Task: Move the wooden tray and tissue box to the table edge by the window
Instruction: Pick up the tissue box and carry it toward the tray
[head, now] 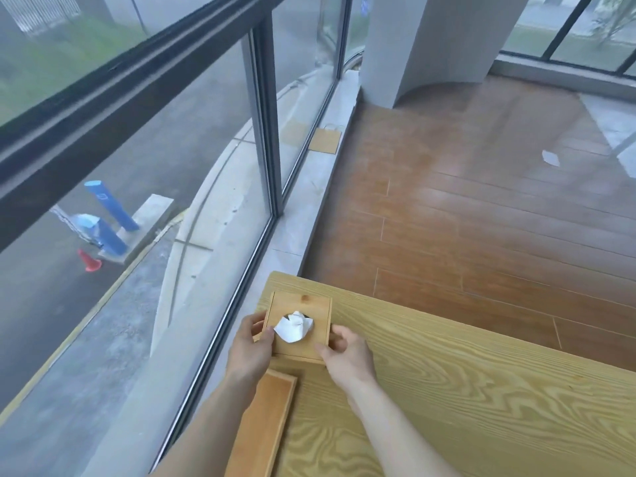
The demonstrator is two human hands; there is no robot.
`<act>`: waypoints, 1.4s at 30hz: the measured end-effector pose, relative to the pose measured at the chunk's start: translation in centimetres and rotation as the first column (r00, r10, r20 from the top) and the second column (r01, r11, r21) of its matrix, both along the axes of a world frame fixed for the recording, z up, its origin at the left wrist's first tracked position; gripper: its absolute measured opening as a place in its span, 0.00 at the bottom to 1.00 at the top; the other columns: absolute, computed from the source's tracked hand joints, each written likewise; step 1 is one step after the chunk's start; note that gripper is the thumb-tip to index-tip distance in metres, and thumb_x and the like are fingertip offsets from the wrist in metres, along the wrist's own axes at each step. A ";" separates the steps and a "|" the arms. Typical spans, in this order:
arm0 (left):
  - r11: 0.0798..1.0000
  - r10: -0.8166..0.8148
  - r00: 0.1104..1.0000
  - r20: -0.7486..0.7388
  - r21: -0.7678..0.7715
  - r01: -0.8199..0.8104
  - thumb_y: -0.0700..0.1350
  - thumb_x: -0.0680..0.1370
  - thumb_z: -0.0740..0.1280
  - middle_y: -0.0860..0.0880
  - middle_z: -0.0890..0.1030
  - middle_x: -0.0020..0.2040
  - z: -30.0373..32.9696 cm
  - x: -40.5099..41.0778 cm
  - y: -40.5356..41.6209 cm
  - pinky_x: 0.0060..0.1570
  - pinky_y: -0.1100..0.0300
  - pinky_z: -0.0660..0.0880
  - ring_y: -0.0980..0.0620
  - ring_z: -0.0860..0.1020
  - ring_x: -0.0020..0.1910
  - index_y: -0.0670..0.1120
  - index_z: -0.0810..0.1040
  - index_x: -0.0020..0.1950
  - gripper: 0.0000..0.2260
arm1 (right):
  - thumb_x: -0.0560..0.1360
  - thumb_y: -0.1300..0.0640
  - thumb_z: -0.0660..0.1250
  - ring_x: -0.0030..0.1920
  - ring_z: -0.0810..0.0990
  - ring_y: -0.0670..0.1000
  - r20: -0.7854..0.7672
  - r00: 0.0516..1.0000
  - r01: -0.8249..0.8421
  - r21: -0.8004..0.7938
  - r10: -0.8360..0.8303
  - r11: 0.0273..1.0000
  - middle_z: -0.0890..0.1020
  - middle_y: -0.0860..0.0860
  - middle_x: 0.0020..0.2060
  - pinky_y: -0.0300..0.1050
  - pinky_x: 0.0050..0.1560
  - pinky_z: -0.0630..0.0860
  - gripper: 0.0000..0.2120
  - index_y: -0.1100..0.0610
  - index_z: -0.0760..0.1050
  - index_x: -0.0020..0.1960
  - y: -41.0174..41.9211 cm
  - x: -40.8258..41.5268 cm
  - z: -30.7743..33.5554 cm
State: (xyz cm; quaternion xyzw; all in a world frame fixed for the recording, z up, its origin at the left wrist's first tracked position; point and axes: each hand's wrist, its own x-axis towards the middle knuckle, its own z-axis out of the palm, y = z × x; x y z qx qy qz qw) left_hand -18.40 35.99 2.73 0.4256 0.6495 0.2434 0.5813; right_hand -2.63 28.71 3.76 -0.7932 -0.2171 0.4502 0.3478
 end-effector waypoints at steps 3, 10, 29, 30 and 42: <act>1.000 0.005 1.000 -0.002 0.006 -0.005 0.47 0.81 0.64 0.60 0.80 0.56 -0.5 -0.8 1.4 0.42 0.62 0.74 0.60 0.79 0.51 0.63 0.74 0.55 0.10 | 0.75 0.55 0.75 0.47 0.81 0.43 0.003 1.000 0.000 -0.023 0.000 1.000 0.84 0.46 0.50 0.39 0.51 0.73 0.19 0.50 0.80 0.65 1.5 -1.0 -1.0; 1.000 -0.022 0.999 -0.024 0.011 0.022 0.50 0.79 0.68 0.64 0.79 0.55 -2.2 -1.7 2.9 0.43 0.62 0.74 0.64 0.78 0.52 0.65 0.74 0.54 0.10 | 0.75 0.56 0.75 0.48 0.84 0.48 0.015 1.000 0.009 -0.076 -0.008 0.997 0.83 0.46 0.46 0.48 0.58 0.81 0.19 0.52 0.81 0.65 3.2 -2.3 -3.5; 0.988 -0.102 0.986 -0.128 0.101 0.116 0.51 0.80 0.65 0.54 0.79 0.58 -4.2 -0.4 9.8 0.43 0.56 0.74 0.52 0.79 0.54 0.63 0.73 0.60 0.10 | 0.71 0.56 0.80 0.41 0.87 0.48 -0.068 0.970 0.231 -0.059 -0.235 0.971 0.88 0.47 0.43 0.52 0.50 0.86 0.13 0.54 0.85 0.54 9.0 -1.1 -5.8; 0.987 -0.104 0.986 -0.127 0.105 0.118 0.51 0.80 0.65 0.54 0.78 0.58 -4.2 -0.2 10.1 0.43 0.56 0.74 0.52 0.79 0.54 0.63 0.73 0.61 0.11 | 0.71 0.56 0.80 0.41 0.87 0.48 -0.062 0.970 0.231 -0.057 -0.234 0.971 0.88 0.47 0.42 0.52 0.50 0.86 0.13 0.55 0.85 0.55 9.3 -1.1 -5.8; 0.989 -0.093 0.988 -0.120 0.103 0.106 0.51 0.81 0.64 0.58 0.77 0.55 -4.8 0.3 11.5 0.42 0.60 0.72 0.65 0.75 0.49 0.65 0.72 0.61 0.11 | 0.72 0.56 0.79 0.36 0.88 0.50 -0.070 0.967 0.243 -0.056 -0.247 0.968 0.86 0.44 0.42 0.53 0.52 0.85 0.13 0.53 0.84 0.55 11.0 -0.4 -5.6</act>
